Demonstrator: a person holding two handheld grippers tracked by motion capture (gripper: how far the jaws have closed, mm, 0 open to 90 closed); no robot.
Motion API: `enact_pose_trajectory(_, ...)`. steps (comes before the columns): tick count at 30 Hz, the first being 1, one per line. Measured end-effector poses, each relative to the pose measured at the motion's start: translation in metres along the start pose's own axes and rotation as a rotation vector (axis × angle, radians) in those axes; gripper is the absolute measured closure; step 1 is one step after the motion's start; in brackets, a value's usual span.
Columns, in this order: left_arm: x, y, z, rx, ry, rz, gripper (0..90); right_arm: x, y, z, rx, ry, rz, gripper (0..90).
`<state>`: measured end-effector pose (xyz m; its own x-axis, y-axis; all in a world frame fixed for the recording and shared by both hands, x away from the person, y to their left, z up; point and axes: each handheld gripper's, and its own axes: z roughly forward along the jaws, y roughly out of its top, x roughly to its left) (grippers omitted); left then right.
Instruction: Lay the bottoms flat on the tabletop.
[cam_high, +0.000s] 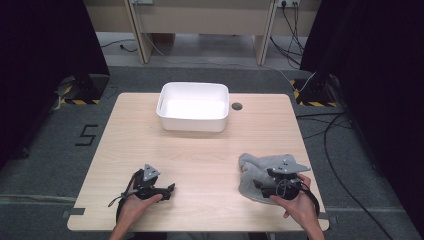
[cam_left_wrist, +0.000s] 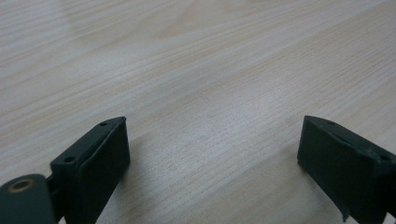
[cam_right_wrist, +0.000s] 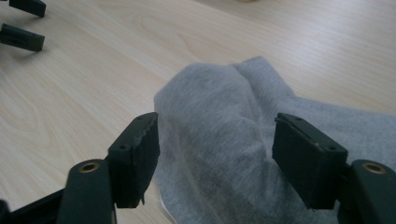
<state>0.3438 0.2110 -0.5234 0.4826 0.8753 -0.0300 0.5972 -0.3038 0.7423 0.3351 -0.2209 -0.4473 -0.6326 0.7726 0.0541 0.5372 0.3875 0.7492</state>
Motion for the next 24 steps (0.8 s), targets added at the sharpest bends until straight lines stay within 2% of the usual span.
enact_pose_trajectory(2,0.000,0.000,0.000,0.000,0.000,0.000,8.2,-0.002,-0.003,0.005,0.021,0.008,-0.003,38.2)
enact_pose_trajectory(8,0.000,0.000,0.000,0.000,0.000,0.000,8.2,-0.006,-0.009,0.023,0.072,0.011,-0.021,56.2)
enact_pose_trajectory(12,0.000,0.000,0.000,0.000,0.000,0.000,8.2,-0.001,-0.010,0.039,0.099,0.030,-0.029,60.6)
enact_pose_trajectory(18,0.000,0.000,0.000,0.000,0.000,0.001,8.0,0.015,0.004,0.058,0.113,0.029,-0.008,55.7)
enact_pose_trajectory(24,0.000,0.000,0.000,0.000,0.000,0.001,8.0,0.039,0.021,0.082,0.129,0.013,-0.008,36.7)
